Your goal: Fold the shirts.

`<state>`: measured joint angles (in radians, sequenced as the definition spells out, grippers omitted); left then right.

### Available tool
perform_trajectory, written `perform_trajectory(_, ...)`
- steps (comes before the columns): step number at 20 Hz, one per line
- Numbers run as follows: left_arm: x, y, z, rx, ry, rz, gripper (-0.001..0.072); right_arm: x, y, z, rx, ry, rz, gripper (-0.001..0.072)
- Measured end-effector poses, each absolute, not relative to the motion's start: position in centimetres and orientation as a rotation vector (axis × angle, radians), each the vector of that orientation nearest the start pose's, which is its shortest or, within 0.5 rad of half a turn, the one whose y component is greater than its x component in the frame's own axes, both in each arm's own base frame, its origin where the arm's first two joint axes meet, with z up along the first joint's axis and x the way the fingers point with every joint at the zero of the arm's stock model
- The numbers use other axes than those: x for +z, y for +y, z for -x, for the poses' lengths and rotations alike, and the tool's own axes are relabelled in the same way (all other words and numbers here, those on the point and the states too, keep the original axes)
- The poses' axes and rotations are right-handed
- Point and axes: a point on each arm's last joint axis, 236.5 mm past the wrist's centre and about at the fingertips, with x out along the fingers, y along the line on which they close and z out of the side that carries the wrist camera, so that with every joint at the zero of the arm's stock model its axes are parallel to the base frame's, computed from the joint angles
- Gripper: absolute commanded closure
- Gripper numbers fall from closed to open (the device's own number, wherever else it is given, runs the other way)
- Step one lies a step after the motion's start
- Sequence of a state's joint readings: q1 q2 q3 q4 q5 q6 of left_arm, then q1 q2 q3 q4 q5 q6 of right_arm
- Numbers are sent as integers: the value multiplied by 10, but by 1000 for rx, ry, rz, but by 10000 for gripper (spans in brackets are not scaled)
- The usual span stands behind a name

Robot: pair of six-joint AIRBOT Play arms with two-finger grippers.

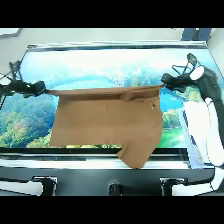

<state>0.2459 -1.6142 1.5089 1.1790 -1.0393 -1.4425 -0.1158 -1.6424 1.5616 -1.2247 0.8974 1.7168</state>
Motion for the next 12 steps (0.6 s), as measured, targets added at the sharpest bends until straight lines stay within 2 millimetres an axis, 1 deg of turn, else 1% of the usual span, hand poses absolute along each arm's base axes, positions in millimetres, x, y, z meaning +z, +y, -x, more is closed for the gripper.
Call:
perform_trajectory(2,-3,44,-516,-44,1083,389,672,21,4,-556,-45,943,-580,677)
perform_trajectory(3,-7,43,-519,-45,1088,390,672,20,6,-557,-43,943,-585,676)
perform_trajectory(4,-9,45,-522,-45,1088,390,672,19,7,-553,-34,957,-573,676)
perform_trajectory(6,-12,51,-522,-43,1099,397,672,17,13,-534,-5,1036,-519,676)
perform_trajectory(7,-17,53,-516,-47,1133,405,672,14,15,-521,5,1092,-493,676)
perform_trajectory(9,-31,50,-496,-70,1238,420,672,-3,18,-489,16,1235,-454,676)
perform_trajectory(12,-52,40,-460,-123,1422,439,672,-28,22,-458,22,1380,-440,676)
